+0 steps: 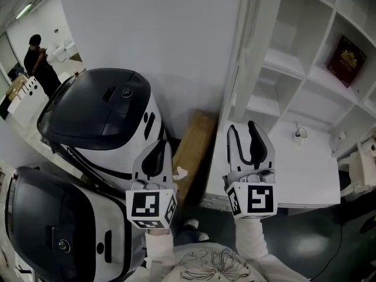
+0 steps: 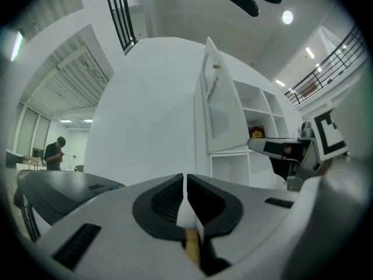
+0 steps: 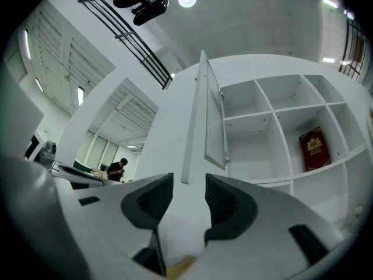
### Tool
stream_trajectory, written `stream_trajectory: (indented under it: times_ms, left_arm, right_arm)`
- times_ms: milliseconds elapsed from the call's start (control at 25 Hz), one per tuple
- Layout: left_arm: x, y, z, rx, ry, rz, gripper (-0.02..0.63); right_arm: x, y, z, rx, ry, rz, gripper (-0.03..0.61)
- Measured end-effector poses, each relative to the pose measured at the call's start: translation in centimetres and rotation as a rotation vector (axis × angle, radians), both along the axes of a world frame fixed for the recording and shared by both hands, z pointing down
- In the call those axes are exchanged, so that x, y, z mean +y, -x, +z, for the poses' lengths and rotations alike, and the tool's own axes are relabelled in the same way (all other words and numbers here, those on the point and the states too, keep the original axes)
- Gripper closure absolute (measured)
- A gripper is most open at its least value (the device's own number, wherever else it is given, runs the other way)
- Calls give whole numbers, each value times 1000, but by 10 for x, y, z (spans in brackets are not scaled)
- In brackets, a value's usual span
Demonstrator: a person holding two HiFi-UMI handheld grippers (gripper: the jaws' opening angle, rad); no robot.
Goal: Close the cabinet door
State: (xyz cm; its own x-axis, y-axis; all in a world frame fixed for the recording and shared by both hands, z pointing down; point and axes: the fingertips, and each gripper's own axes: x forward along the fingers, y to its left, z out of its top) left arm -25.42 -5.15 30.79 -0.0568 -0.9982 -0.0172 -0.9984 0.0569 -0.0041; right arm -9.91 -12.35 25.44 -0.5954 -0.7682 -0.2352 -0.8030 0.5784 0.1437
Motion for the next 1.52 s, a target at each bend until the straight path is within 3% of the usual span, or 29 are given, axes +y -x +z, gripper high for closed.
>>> stream_trajectory:
  times_ms: [440, 680, 880, 1520]
  left_arm:
    - [-21, 17, 3, 3, -1, 37, 609]
    - [-29, 20, 7, 7, 2, 63, 609]
    - [-37, 20, 7, 18, -6, 85, 609]
    - [-80, -36, 7, 16, -8, 279, 609]
  right_arm:
    - [-17, 12, -5, -4, -12, 65, 429]
    - [-21, 16, -4, 13, -17, 103, 483]
    - [-21, 16, -3, 20, -16, 140, 489]
    - [-23, 2, -2, -9, 18, 135, 495]
